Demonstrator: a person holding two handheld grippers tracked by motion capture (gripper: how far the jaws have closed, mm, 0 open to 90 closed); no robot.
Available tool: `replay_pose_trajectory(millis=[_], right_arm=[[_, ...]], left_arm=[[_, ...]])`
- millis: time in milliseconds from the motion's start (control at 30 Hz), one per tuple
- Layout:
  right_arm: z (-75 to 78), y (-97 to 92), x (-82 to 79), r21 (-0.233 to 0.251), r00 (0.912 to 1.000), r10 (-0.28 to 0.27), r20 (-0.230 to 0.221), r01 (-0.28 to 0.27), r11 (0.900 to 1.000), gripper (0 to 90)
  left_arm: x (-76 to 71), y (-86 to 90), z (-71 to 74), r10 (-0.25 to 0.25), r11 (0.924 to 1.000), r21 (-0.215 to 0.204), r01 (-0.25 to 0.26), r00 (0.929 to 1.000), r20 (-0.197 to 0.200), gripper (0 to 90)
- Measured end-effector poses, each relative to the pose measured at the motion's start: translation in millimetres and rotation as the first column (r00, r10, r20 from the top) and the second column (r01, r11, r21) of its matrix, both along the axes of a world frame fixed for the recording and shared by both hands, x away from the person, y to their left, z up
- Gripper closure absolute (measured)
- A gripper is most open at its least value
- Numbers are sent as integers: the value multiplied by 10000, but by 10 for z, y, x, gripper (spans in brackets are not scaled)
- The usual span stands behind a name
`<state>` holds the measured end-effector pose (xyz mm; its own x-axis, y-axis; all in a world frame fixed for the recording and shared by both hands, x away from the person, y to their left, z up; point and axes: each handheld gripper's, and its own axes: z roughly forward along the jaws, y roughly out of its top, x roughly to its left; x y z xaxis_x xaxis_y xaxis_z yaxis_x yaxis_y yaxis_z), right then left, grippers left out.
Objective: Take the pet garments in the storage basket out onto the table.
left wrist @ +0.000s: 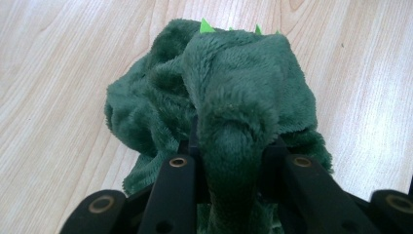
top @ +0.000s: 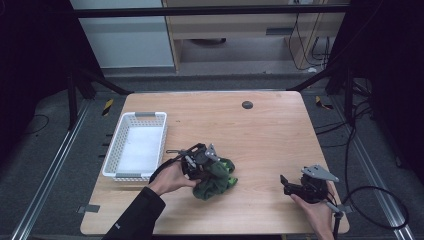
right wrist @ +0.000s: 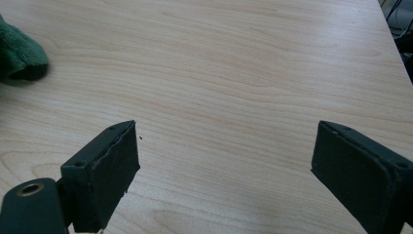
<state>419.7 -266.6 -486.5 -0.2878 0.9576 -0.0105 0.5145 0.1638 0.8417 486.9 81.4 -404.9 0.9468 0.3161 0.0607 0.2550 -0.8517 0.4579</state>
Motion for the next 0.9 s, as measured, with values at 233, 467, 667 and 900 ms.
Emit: replay_pose_trajectory(millis=[233, 467, 667, 900], right_arm=[[-7, 3, 4, -56, 10000, 34, -19, -34, 10000, 100], [-7, 2, 4, -53, 10000, 34, -21, -35, 10000, 99], [-4, 2, 1, 21, 10000, 13, -41, -13, 10000, 99], [-3, -8, 1, -52, 10000, 7, 40, -6, 10000, 98]], left_arm=[[-4, 3, -53, -92, 9999, 104, 92, 10000, -34, 589], [-24, 22, -17, -25, 10000, -91, 26, 10000, 84, 460], [-86, 85, 88, 47, 9984, -573, -29, 9995, 320, 380], [-175, 234, 260, 598, 9879, -1471, -487, 9956, 719, 303]])
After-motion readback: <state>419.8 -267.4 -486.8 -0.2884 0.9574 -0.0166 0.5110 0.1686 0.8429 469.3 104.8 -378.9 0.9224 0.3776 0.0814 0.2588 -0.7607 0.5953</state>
